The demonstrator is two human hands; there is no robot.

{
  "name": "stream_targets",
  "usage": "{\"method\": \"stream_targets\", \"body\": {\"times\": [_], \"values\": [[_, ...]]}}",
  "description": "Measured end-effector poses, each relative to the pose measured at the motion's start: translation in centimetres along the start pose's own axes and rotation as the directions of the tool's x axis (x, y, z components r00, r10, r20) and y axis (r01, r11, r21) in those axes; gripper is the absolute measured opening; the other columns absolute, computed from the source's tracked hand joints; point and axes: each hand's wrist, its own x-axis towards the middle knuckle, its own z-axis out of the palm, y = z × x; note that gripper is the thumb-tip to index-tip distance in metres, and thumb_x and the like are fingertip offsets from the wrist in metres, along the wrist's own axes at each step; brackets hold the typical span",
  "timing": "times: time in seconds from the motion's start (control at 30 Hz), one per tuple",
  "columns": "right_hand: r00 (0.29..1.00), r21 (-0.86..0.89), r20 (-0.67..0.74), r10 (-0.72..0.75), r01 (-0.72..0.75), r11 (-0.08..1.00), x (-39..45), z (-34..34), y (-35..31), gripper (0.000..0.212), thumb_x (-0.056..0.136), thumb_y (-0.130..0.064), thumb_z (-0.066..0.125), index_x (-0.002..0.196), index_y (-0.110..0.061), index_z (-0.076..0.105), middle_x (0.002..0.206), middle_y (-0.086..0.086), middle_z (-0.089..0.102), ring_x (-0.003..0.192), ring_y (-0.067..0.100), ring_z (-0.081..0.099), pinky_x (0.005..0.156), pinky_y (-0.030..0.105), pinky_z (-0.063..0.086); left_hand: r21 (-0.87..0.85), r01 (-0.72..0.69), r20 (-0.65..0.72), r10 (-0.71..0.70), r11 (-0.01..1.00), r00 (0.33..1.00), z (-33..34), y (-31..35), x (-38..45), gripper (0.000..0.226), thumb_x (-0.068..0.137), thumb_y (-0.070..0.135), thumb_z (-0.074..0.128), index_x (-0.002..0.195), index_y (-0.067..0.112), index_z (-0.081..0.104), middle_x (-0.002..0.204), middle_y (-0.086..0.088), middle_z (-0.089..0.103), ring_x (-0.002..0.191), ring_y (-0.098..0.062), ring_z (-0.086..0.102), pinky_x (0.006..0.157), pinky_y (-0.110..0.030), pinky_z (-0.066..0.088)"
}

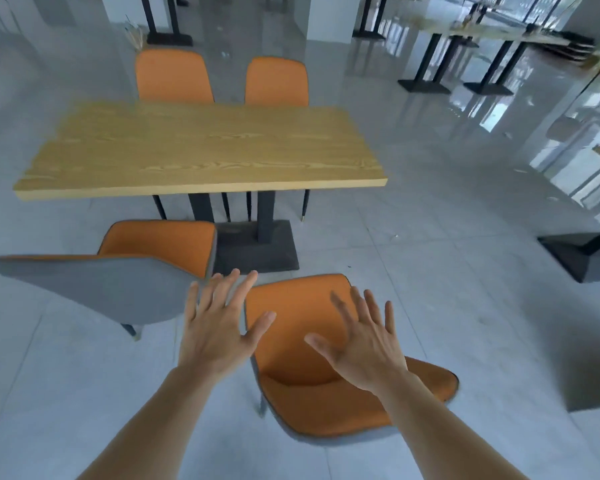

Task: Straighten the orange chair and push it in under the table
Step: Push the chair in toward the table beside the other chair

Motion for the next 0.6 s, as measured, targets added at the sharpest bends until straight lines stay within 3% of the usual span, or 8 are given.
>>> {"method": "stream_targets", "body": {"times": [0.2,0.43,0.6], "values": [[0.995,0.048,0.096,-0.039,0.035,0.998,-6.7,1.8,11.4,0.106,0.075,-0.100,0.015,0.160,-0.041,-0.007,0.172,0.002,-0.009,0.156,0.025,-0.019,0.125,0.054,-0.012,-0.018,0.047,0.096,-0.046,0.999,0.994,5.3,13.0,-6.4,0.080,0.089,0.086,0.010,0.158,0.045,0.012,0.167,0.011,0.019,0.156,-0.018,0.007,0.126,-0.050,-0.001],[0.976,0.099,0.115,-0.185,0.174,0.980,-8.9,4.7,16.3,0.117,0.066,-0.106,0.017,0.161,-0.039,0.007,0.172,-0.001,0.009,0.158,0.022,-0.003,0.126,0.052,-0.004,-0.021,0.089,0.149,-0.085,0.996,0.985,9.9,16.9,-11.1,0.080,0.088,0.085,0.014,0.157,0.045,0.012,0.166,0.019,0.018,0.155,-0.012,0.008,0.127,-0.045,-0.001],[0.965,0.048,0.000,-0.264,0.264,0.963,-8.9,7.0,17.6,0.097,0.077,-0.100,0.023,0.147,-0.035,0.042,0.150,-0.009,0.045,0.147,0.020,0.030,0.121,0.050,0.017,-0.033,0.105,0.185,-0.098,0.994,0.978,12.3,18.0,-12.4,0.090,0.080,0.095,0.018,0.154,0.045,0.027,0.160,0.021,0.031,0.148,-0.010,0.029,0.122,-0.041,0.020]]}}
